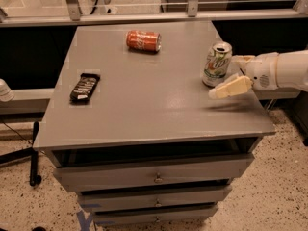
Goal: Move 7up can near coke can
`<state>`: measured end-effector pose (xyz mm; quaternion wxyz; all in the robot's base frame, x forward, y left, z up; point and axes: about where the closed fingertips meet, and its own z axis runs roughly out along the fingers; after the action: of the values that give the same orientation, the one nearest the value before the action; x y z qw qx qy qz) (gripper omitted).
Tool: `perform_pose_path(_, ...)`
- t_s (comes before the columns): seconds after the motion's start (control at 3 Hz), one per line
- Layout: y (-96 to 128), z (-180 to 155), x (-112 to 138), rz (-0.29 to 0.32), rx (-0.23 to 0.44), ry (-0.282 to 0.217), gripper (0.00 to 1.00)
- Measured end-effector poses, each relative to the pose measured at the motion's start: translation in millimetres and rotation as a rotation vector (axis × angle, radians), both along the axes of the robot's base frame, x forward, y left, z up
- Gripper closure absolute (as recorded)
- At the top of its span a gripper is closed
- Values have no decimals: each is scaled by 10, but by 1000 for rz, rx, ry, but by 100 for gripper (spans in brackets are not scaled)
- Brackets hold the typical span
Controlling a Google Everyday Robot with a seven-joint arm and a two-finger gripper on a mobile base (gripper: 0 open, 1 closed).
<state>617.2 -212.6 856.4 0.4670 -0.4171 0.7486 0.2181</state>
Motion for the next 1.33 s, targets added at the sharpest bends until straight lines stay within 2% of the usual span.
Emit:
perform_pose_path(0.33,162,71,185,1,128,-47,17)
perform_pose_path(0.67,278,171,322,13,191,-94,40)
perform_pose_path(1.0,357,302,514,23,211,-144,64)
perform_pose_path(1.33,383,586,728,26,206,-208,87)
